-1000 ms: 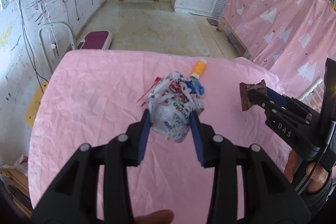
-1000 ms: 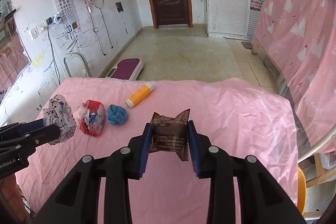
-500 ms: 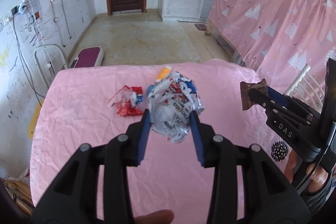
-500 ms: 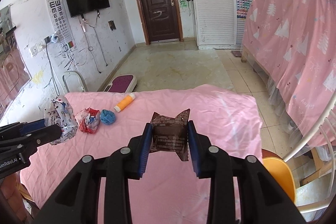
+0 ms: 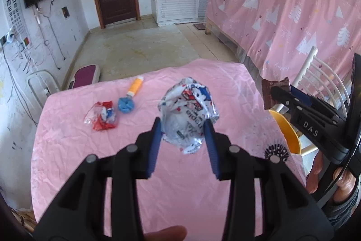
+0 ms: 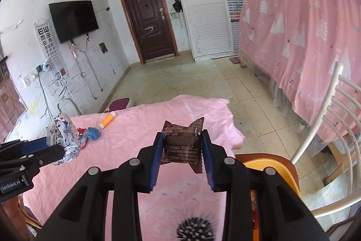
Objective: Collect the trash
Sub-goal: 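Carry the white bag and chocolate packet over the orange basin with both tools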
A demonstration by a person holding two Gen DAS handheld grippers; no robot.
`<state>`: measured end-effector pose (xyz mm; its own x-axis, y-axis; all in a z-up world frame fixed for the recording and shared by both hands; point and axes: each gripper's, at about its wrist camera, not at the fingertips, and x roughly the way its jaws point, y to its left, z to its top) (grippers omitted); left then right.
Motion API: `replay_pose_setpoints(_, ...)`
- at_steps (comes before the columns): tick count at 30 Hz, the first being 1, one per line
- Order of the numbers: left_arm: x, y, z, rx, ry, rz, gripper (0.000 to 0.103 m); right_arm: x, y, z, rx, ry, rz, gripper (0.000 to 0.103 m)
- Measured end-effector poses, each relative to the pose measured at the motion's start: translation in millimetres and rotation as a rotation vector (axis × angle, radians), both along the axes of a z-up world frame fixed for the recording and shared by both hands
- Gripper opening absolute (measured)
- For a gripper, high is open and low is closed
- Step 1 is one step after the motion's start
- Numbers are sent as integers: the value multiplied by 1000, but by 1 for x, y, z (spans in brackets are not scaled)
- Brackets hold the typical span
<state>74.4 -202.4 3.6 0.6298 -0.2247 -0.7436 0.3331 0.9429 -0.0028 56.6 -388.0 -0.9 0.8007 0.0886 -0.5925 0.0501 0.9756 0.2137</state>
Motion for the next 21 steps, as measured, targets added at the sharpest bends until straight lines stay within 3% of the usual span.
replay_pose_setpoints(21,-33,-137,0,62,-18,-274,36,-58,-111,-29,77,-12,-180,23)
